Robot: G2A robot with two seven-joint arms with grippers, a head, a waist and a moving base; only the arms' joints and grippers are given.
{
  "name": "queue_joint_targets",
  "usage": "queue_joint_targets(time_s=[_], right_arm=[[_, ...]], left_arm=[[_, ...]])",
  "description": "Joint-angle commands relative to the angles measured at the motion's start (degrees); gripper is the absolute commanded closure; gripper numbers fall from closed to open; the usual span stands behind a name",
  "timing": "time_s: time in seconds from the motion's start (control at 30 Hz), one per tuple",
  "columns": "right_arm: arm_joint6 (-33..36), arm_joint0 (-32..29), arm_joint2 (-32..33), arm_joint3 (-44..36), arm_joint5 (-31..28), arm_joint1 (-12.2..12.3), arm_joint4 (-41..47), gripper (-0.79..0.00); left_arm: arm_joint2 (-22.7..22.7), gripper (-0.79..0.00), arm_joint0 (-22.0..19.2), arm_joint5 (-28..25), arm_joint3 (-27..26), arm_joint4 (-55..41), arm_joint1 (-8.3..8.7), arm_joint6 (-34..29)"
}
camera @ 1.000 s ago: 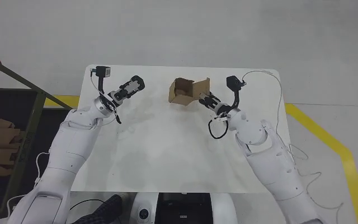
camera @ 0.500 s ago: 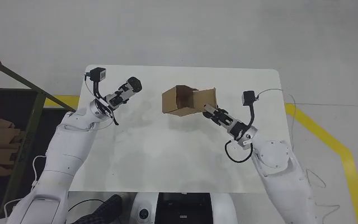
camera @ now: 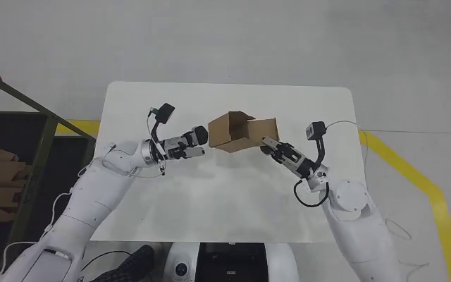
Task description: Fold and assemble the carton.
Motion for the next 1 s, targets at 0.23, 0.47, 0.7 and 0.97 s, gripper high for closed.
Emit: queue_joint_targets(time_s=[0.23,0.47,0.7,0.97], right_arm=[[1.09,0.96,0.46,2.35,-2.03,0.08,3.14,0.0],[3.08,1.92,0.48,3.93,-2.33,0.1,6.47,0.0],[3.08,1.92,0.48,3.93,-2.33,0.1,6.47,0.0],[4.84,3.34,1.33,5.4,-0.55,0.18,10.23,0.0]], left_arm=[[-2.05,-0.785,-0.72,0.0,-3.9,2.94,0.1,1.49],[-8.83,-0.785,2.51,0.0,-10.15,21.21,-1.0,16.61],[-8.83,-0.785,2.51,0.0,-10.15,21.21,-1.0,16.61],[-8.83,-0.785,2.51,0.0,-10.15,21.21,-1.0,16.61]])
